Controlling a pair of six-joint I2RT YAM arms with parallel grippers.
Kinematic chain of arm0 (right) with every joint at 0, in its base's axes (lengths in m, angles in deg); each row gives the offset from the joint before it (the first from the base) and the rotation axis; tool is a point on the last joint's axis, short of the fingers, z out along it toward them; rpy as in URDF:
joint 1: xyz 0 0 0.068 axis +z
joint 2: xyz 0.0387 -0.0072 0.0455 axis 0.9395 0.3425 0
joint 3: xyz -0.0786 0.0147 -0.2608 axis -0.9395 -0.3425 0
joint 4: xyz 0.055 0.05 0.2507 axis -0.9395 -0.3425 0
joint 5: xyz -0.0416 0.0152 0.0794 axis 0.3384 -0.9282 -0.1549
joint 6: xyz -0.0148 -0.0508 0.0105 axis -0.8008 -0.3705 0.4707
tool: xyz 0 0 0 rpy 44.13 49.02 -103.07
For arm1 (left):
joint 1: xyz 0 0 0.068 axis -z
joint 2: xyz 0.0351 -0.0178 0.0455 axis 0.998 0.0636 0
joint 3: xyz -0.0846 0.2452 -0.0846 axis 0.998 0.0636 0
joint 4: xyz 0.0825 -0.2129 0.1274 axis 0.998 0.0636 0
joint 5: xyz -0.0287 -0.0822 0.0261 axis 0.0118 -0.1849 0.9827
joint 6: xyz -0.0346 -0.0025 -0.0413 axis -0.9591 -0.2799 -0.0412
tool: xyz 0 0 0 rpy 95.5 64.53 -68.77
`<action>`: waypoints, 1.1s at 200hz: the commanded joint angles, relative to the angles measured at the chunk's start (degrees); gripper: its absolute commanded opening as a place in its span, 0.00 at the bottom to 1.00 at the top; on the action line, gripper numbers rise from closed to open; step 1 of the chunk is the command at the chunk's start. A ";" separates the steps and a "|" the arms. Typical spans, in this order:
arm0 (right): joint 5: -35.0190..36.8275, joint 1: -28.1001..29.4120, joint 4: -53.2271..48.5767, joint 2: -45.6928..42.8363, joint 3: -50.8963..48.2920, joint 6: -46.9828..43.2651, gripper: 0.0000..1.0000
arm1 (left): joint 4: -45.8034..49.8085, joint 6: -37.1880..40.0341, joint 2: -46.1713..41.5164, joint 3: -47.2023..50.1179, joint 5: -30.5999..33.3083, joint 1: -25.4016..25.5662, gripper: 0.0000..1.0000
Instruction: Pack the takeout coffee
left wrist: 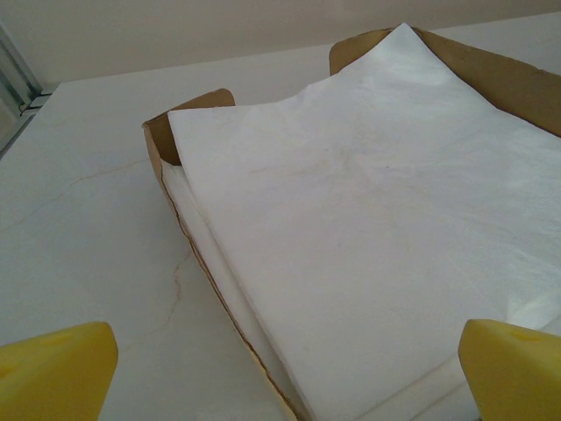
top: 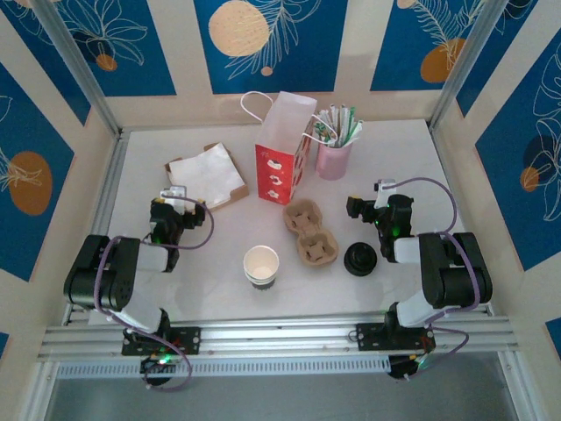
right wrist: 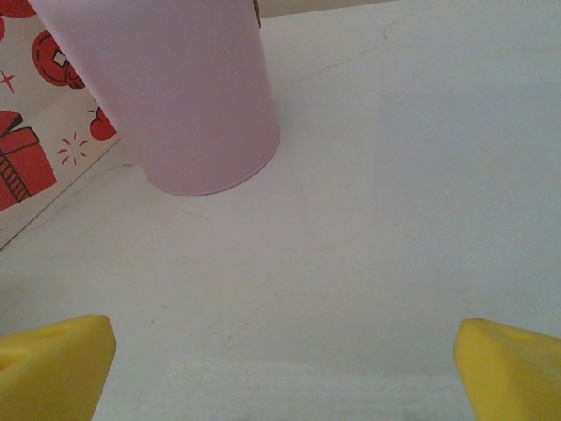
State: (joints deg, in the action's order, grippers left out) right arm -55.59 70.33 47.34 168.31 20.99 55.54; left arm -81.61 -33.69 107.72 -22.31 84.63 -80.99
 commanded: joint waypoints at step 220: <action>3.75 20.53 -52.69 -33.62 21.84 8.85 0.99 | 57.20 -26.27 -49.10 -14.88 -2.56 0.96 1.00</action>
State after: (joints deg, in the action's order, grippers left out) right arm -52.84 87.69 11.74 137.93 38.25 57.24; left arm -42.99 -48.21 62.24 -31.99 89.02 -80.44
